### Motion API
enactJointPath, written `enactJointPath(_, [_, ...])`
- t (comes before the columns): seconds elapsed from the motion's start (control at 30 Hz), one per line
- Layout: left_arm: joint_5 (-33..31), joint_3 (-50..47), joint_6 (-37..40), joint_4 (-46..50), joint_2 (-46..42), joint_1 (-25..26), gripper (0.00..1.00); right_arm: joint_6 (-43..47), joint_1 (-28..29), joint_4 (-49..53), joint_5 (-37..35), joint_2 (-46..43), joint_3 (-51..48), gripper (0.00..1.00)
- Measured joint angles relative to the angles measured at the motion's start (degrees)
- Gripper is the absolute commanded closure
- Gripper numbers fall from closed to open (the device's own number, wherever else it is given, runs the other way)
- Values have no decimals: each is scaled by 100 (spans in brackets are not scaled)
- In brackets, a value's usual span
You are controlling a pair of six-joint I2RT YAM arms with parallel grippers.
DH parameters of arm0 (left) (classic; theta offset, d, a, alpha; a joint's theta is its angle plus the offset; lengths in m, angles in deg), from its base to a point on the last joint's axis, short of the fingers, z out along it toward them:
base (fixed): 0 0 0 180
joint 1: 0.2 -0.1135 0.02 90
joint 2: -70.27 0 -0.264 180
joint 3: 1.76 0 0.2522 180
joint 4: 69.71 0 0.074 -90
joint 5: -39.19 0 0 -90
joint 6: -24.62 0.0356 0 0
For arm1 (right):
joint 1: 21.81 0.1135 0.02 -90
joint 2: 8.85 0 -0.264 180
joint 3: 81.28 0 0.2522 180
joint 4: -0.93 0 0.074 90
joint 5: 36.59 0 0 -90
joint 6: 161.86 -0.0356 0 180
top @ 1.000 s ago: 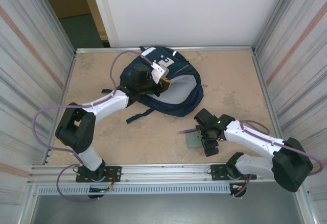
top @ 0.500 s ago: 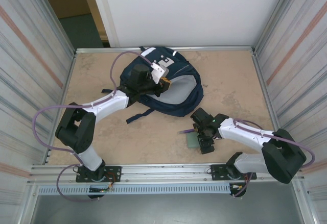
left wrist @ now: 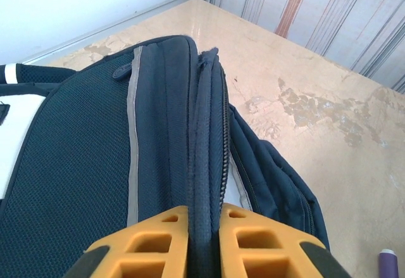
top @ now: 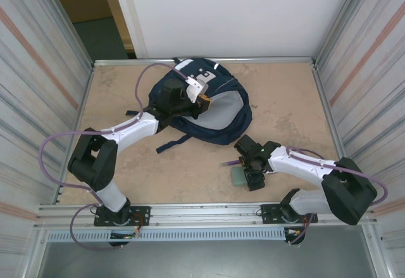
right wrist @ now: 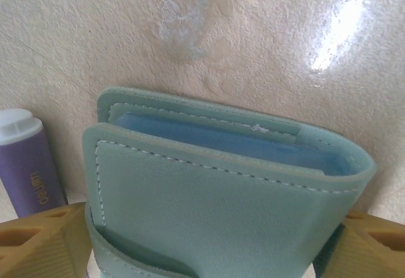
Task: Pack the student bag
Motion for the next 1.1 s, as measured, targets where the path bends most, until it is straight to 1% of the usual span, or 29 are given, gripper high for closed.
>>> enactJointPath(0.1, [-2,0,0,0,-50,-4,88,0,37,2,-7,-28,-22,19])
enactJointPath(0.13, [-2,0,0,2,-66,-9,90,-2,61,15,-20,-26,-7,19])
enactJointPath(0.2, [-7,0,-2,13,-120,-31,100,4,146,76,-120,-26,35,17])
enactJointPath(0.37, [2,42,-31,254,-313,-72,100,140,223,492,-356,-133,254,20])
enactJointPath(0.5, [66,57,-96,345,-492,-111,100,284,223,789,-564,-601,621,22])
enactJointPath(0.57, [98,61,-107,374,-564,-125,100,551,151,767,-610,-752,922,21])
enactJointPath(0.63, [125,87,-105,428,-605,-140,100,957,-81,614,-529,-752,1296,21])
enactJointPath(0.67, [133,111,-105,459,-616,-149,100,1158,-227,505,-463,-710,1484,21])
enactJointPath(0.77, [149,197,-103,542,-616,-177,100,1661,-564,369,-306,-535,1993,11])
enactJointPath(0.87, [153,271,-103,608,-616,-210,100,1878,-686,597,-223,-437,2297,4])
enactJointPath(0.93, [153,273,-103,610,-616,-219,100,1858,-688,833,-138,-466,2190,2])
enactJointPath(1.1, [192,273,-48,612,-616,-219,100,1628,-479,1038,103,-608,1025,1])
